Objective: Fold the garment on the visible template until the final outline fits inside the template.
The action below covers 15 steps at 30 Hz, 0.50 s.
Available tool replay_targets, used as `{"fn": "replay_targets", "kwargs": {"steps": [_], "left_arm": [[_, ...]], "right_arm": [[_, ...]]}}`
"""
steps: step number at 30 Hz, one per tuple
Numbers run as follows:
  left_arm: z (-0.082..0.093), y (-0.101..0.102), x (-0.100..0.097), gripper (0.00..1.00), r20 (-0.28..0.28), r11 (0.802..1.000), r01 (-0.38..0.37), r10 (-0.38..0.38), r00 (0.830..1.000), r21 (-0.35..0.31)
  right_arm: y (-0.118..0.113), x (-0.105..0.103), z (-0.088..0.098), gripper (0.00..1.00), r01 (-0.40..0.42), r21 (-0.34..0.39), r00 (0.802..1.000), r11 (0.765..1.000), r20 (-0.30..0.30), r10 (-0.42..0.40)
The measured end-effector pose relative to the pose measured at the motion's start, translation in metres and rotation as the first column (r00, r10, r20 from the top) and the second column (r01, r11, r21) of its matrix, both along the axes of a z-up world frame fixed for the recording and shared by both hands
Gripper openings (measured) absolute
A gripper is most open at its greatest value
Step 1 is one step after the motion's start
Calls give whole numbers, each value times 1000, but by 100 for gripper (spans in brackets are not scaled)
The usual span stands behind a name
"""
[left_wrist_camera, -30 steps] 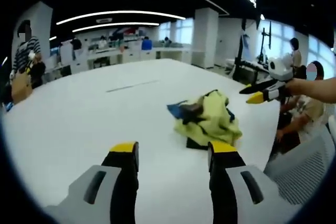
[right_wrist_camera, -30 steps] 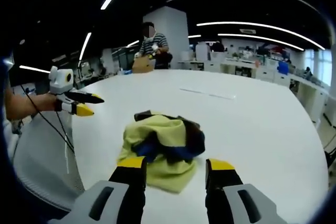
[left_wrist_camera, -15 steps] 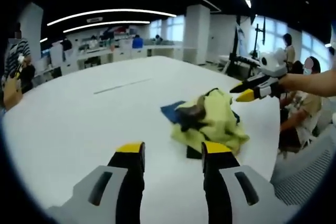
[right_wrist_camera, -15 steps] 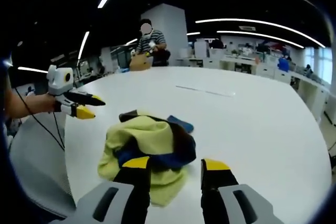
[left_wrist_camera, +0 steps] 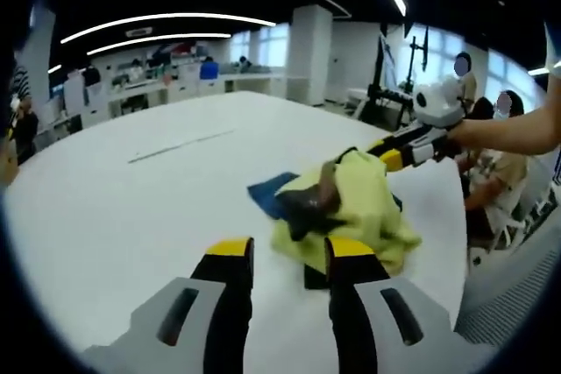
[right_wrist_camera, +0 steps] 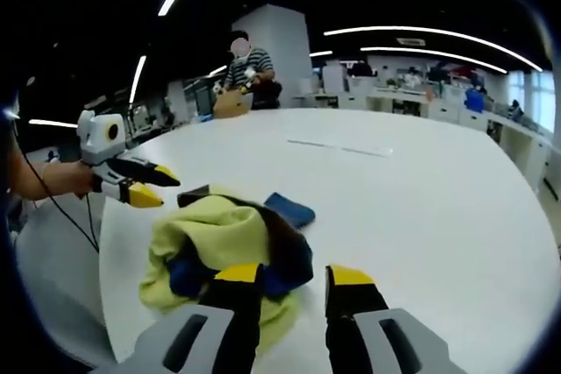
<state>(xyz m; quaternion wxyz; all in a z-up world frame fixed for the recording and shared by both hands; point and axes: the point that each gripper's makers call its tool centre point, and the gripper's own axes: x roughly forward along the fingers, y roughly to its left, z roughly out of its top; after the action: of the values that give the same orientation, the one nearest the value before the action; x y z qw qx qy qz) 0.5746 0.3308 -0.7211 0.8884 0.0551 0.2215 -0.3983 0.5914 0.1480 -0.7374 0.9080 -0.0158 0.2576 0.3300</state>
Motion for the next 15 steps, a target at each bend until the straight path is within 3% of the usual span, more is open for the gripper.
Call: {"fn": "replay_targets", "kwargs": {"steps": [10, 15], "left_arm": [[-11, -16, 7, 24, -11, 998, 58, -58, 998, 13], [-16, -22, 10, 21, -18, 996, 84, -84, 996, 16]], "right_arm": [[7, 8, -8, 22, -17, 38, 1000, 999, -24, 18], [10, 8, -9, 16, -16, 61, 999, 998, -34, 18]]}}
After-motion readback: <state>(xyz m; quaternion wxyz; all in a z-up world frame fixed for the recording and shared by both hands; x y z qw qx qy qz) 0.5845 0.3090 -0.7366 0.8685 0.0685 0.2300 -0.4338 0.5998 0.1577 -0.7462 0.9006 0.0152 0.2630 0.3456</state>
